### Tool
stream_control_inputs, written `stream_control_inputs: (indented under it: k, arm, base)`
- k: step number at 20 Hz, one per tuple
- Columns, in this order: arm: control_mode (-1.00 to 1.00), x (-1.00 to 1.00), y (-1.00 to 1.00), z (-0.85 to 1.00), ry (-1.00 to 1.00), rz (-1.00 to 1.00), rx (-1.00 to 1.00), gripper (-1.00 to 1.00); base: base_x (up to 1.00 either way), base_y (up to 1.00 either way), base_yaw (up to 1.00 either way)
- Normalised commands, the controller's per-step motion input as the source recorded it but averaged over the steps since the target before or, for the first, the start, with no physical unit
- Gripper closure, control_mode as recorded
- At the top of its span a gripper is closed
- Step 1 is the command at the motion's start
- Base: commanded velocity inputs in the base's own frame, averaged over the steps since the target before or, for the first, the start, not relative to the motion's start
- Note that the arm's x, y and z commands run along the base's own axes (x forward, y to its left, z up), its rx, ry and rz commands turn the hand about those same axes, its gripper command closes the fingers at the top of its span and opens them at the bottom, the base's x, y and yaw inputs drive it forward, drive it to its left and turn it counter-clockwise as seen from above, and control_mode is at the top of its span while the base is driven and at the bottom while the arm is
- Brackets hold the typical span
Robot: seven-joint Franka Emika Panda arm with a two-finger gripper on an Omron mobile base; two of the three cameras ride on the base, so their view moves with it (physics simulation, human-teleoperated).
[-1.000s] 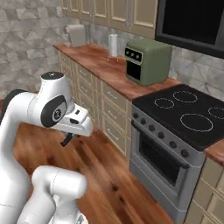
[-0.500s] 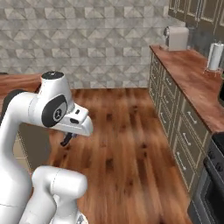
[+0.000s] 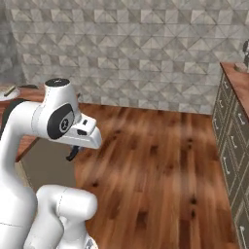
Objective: Retrieve the butter from the fridge and place it on a plate on the dining table. Then retrieve the butter knife by the fridge and place it near the plate.
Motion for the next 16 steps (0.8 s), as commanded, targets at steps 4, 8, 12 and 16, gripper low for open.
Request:
stream_control_inputs:
  k: [4,8,12,16]
  arm:
    - [1.0,0.0,0.0,0.0,0.0,0.0,0.0,1.0]
    - [1.0,0.0,0.0,0.0,0.0,0.0,0.0,1.0]
    - [1.0,0.0,0.0,0.0,0.0,0.0,0.0,1.0]
    - [1.0,0.0,0.0,0.0,0.0,0.0,0.0,1.0]
  base:
    - [1.0,-0.52,0.11]
    - [1.0,-0.28,0.0]
    - [1.0,0.0,0.03]
    - [1.0,0.0,0.08]
